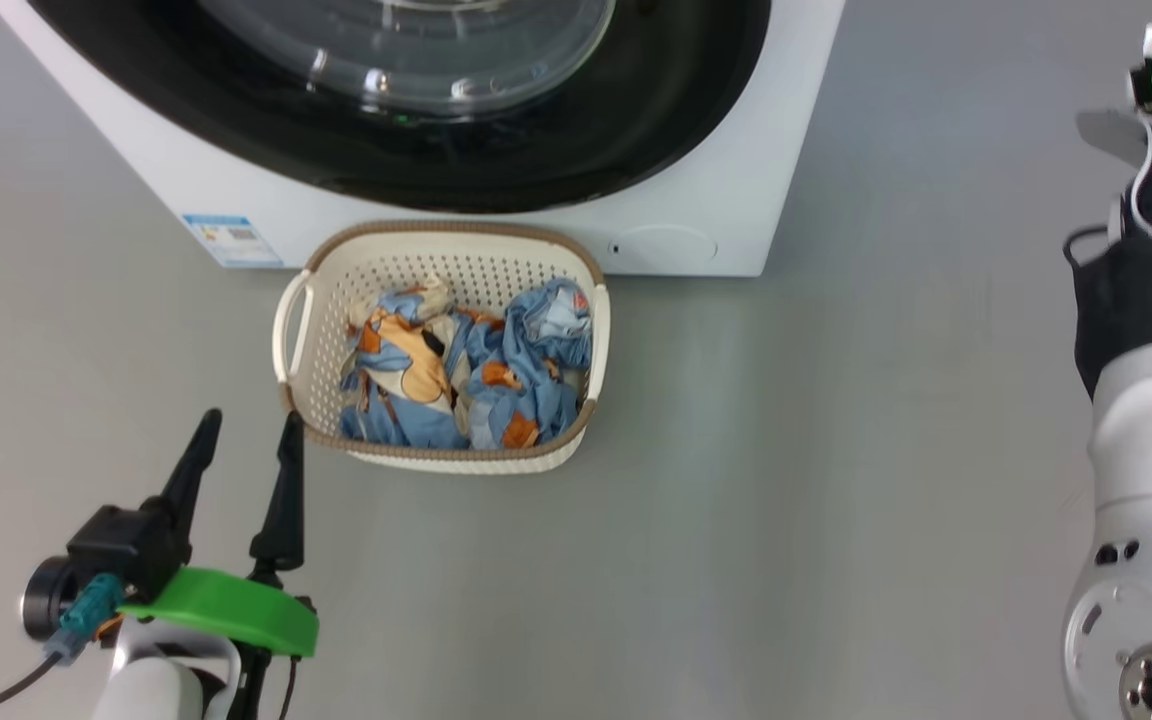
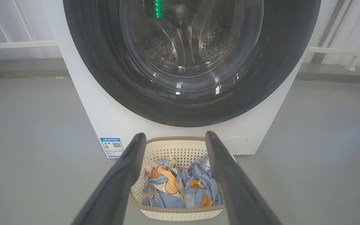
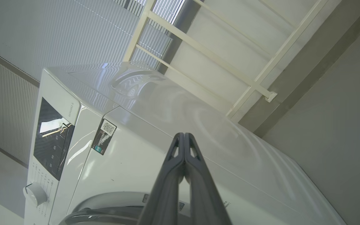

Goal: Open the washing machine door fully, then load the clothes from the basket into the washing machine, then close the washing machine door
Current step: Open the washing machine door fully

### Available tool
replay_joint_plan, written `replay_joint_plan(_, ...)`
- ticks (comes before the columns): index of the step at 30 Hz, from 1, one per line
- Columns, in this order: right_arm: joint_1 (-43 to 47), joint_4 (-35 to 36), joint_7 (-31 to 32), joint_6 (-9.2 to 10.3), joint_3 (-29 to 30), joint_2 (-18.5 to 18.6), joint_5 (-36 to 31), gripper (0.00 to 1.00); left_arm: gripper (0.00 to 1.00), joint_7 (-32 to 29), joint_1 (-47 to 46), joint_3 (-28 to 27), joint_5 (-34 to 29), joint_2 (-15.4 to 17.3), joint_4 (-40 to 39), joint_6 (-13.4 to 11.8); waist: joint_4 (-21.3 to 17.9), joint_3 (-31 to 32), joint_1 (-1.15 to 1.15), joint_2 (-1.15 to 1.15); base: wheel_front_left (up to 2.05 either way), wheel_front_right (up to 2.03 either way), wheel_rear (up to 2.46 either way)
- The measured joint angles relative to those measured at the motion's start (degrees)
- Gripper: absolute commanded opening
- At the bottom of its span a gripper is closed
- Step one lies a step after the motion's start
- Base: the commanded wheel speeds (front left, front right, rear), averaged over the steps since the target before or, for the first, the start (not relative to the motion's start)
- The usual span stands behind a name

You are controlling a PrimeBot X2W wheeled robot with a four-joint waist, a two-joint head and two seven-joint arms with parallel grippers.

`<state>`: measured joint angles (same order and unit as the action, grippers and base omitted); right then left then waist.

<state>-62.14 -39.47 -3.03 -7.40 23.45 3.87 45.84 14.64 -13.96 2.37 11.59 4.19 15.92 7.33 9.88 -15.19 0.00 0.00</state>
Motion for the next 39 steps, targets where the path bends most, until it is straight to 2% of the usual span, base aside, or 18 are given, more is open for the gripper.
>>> replay_joint_plan(18,-16.2,-16.7,10.9,0.0,3.3,0.1,0.6,0.0,1.0,0.0,-4.1,3.0,2.4,-1.1,0.7,0.0,4.4,-7.3,0.0,0.0,0.0,0.0,0.0)
replay_joint_plan(32,-23.0,-23.5,15.1,0.0,3.8,0.3,-0.5,0.0,1.0,0.0,-5.4,4.2,3.4,-1.5,1.2,0.0,6.5,-10.1,0.0,0.0,0.0,0.0,0.0)
replay_joint_plan(39,-26.4,-26.2,16.1,0.0,6.1,0.4,-0.8,0.0,1.0,0.0,-6.3,4.7,3.9,-1.5,1.3,0.0,7.2,-11.5,0.0,0.0,0.0,0.0,0.0)
